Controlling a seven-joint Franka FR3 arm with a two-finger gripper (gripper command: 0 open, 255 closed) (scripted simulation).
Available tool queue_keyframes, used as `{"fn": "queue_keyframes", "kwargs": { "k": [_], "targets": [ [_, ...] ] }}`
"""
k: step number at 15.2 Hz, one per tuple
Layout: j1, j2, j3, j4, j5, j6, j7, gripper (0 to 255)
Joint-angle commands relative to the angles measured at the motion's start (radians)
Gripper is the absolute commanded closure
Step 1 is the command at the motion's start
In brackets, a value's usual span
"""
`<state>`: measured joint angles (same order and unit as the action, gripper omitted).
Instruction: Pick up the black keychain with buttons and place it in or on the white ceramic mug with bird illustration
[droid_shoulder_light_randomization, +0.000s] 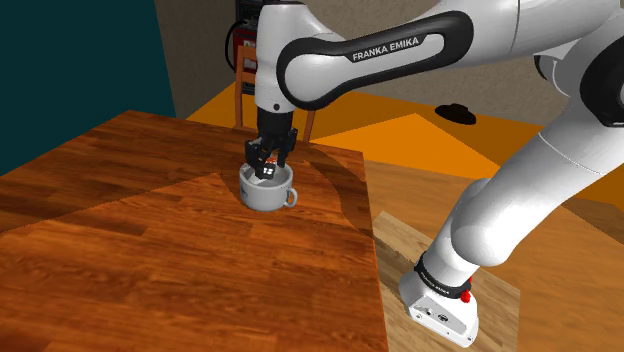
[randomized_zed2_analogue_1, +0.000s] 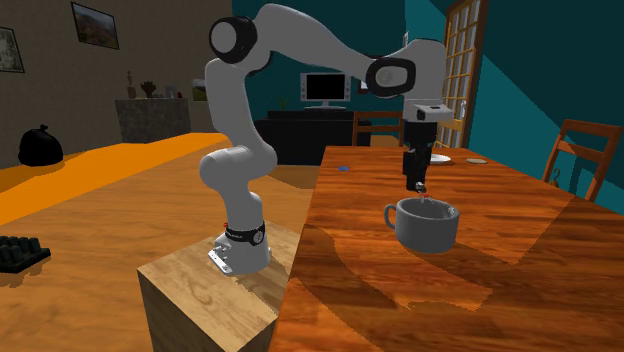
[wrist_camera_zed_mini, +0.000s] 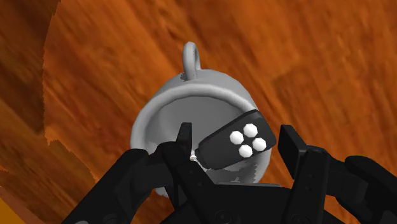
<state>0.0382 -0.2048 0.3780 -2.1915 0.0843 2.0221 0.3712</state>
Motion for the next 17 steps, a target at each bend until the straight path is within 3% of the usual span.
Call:
{"fn": "queue_keyframes", "kwargs": {
  "k": [1,4,11,12,17],
  "targets": [
    [0.0,0.009,0.002,-0.019,-0.002,0.028,0.002,255],
    [0.0,0.023,0.006,-0.046,-0.005,0.069,0.005,255],
    [0.0,0.023,0.006,-0.046,-0.005,0.069,0.005,255],
    [0.0,0.023,0.006,-0.046,-0.005,0.069,0.005,0],
    [0.0,0.023,0.006,-0.046,-0.005,0.069,0.005,0]
  ]
}}
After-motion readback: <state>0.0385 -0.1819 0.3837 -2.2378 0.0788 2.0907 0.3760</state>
